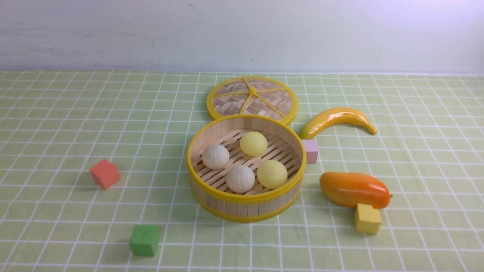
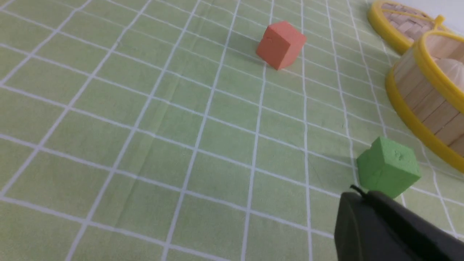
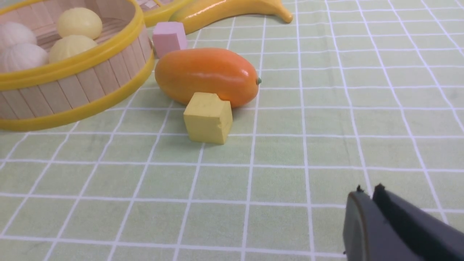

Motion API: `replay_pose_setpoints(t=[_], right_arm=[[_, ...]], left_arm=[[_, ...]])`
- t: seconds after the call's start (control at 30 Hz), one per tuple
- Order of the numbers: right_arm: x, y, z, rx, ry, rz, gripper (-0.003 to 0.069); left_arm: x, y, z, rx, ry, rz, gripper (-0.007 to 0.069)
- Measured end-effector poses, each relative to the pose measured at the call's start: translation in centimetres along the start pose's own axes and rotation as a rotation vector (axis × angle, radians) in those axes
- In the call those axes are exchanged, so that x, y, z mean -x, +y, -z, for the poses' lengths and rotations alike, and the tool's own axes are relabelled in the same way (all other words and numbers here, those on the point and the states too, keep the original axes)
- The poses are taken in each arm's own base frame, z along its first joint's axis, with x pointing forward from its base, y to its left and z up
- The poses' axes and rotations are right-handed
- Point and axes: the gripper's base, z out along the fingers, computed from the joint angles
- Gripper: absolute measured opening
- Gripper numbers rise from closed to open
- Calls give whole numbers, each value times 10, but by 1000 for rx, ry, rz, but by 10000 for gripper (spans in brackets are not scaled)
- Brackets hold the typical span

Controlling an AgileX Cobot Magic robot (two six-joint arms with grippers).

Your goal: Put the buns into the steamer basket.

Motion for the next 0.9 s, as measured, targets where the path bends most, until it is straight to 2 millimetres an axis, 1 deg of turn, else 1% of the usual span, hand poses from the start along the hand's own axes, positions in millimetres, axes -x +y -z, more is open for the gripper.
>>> replay_pose_setpoints(t=[0.3, 0.9], right_arm=[[0, 0, 0, 0, 0, 1, 48], [0, 0, 0, 1, 0, -1, 70]], left_arm=[[-1, -1, 0, -15, 6, -39, -13], [-1, -2, 0, -26, 9, -18, -13]])
